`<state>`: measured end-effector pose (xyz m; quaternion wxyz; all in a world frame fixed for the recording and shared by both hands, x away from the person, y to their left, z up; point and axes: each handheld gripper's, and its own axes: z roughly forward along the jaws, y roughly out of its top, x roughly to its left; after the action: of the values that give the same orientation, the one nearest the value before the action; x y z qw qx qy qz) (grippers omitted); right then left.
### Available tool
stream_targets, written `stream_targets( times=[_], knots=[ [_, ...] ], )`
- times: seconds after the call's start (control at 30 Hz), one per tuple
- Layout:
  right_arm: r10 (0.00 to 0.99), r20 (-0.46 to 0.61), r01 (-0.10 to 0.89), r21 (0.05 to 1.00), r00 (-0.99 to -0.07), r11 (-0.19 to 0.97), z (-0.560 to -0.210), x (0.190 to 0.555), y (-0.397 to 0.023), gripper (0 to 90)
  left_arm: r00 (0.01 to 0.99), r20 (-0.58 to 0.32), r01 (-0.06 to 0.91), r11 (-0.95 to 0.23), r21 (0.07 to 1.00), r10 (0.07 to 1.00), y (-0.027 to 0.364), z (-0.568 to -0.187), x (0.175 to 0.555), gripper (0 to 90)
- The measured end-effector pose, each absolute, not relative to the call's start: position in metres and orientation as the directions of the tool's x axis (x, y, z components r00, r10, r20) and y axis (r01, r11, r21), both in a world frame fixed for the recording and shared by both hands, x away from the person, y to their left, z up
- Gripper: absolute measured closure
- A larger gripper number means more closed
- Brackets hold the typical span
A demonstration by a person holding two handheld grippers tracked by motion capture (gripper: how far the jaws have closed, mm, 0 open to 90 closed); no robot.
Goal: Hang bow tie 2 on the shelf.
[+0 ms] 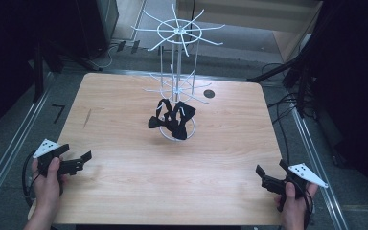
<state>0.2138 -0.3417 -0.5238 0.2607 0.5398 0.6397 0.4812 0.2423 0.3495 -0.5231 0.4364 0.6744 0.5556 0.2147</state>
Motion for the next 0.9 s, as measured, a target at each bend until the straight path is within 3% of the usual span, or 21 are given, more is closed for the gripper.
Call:
stream_targets(
  times=[0.37, 0.53, 0.9],
  knots=[
    [0.953, 0.199, 0.467, 0.881, -0.230, -0.071, -0.539, 0.206, -0.369, 1.1, 0.284, -0.202, 0.563, 0.008, 0.826, 0.937, 0.351, -0.523, 0.243, 0.0],
    [0.957, 0.246, 0.455, 0.877, -0.156, -0.152, -0.543, 0.199, -0.389, 4.5, 0.283, -0.203, 0.565, 0.008, 0.825, 0.938, 0.351, -0.523, 0.243, 0.0],
    [0.961, 0.237, 0.469, 0.871, -0.146, -0.144, -0.545, 0.200, -0.388, 4.6, 0.280, -0.208, 0.567, 0.014, 0.824, 0.937, 0.351, -0.523, 0.243, 0.0]
  ],
)
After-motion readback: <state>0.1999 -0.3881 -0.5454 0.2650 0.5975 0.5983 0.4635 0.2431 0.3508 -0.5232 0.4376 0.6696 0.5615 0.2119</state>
